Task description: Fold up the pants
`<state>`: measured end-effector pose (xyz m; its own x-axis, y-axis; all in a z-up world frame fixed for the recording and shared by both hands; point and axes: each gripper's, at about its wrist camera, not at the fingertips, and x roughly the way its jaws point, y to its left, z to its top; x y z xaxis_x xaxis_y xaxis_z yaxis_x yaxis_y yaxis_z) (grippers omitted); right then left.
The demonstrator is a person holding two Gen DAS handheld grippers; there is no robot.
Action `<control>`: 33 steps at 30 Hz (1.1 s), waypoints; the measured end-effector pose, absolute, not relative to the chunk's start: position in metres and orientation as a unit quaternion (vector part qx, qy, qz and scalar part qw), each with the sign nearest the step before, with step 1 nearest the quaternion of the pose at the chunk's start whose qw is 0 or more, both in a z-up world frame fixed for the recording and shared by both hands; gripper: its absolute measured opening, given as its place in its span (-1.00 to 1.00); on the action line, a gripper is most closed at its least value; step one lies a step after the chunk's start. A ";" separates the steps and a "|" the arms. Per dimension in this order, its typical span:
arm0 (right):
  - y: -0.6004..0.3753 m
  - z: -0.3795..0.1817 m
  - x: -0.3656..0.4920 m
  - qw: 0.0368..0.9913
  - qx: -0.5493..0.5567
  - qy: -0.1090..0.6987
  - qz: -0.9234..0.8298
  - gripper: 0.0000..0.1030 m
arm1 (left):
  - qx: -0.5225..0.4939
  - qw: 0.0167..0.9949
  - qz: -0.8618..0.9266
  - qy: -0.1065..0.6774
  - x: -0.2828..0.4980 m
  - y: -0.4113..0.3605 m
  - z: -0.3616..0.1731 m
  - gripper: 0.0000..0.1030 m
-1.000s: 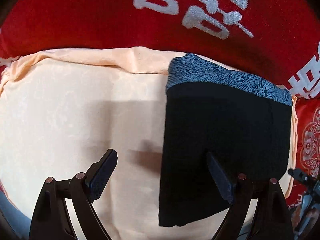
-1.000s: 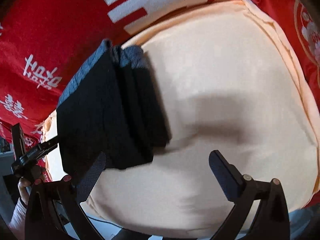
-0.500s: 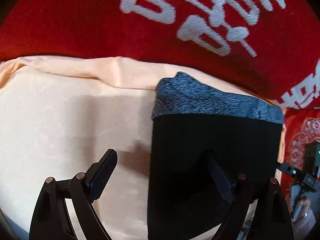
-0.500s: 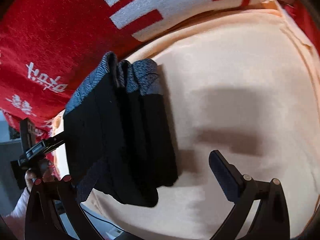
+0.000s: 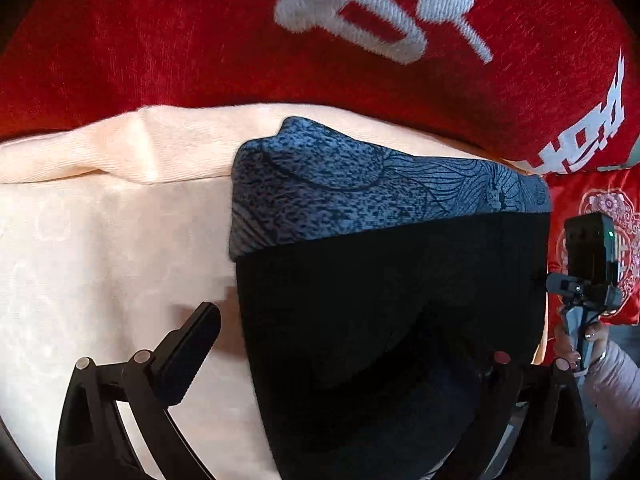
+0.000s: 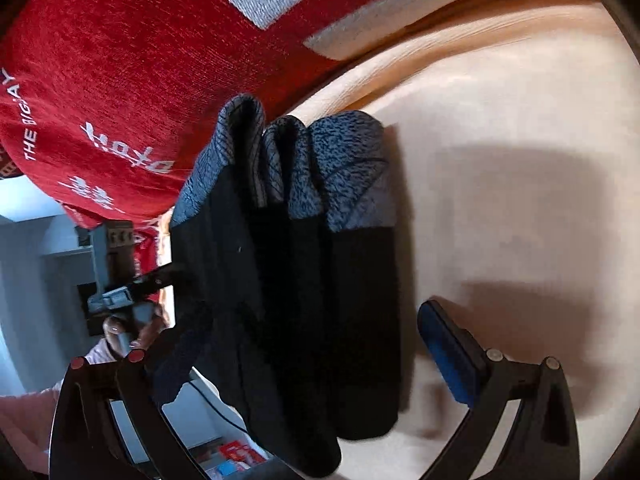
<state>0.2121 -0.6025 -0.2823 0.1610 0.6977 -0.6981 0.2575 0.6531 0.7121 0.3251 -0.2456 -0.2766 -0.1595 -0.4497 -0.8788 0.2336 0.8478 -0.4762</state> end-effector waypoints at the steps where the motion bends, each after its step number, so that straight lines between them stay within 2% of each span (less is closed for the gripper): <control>1: -0.600 -0.284 0.216 0.658 0.383 0.625 0.171 0.99 | -0.080 0.643 -0.266 0.714 0.324 -0.247 -0.279 0.98; 6: -0.599 -0.289 0.224 0.655 0.405 0.616 0.167 0.97 | -0.103 0.642 -0.250 0.717 0.316 -0.250 -0.286 1.00; 7: -0.599 -0.288 0.225 0.654 0.403 0.619 0.162 0.88 | -0.108 0.645 -0.245 0.716 0.315 -0.249 -0.285 1.00; 8: -0.597 -0.286 0.226 0.655 0.397 0.623 0.159 0.50 | -0.108 0.650 -0.243 0.712 0.313 -0.248 -0.283 0.89; 9: -0.593 -0.286 0.226 0.653 0.389 0.632 0.152 0.45 | -0.108 0.656 -0.250 0.704 0.310 -0.250 -0.278 0.74; 10: -0.593 -0.285 0.225 0.652 0.388 0.634 0.149 0.33 | -0.109 0.659 -0.258 0.698 0.307 -0.254 -0.272 0.52; 11: -0.593 -0.282 0.225 0.648 0.396 0.633 0.151 0.16 | -0.100 0.667 -0.257 0.692 0.304 -0.258 -0.265 0.39; 14: -0.591 -0.270 0.222 0.648 0.406 0.628 0.146 -0.01 | -0.090 0.675 -0.259 0.685 0.299 -0.266 -0.250 0.15; 20: -0.588 -0.244 0.212 0.641 0.436 0.611 0.159 -0.09 | -0.097 0.675 -0.265 0.682 0.289 -0.270 -0.223 0.09; 33: -0.567 -0.210 0.153 0.617 0.455 0.612 0.194 -0.10 | -0.086 0.680 -0.254 0.683 0.223 -0.249 -0.170 0.09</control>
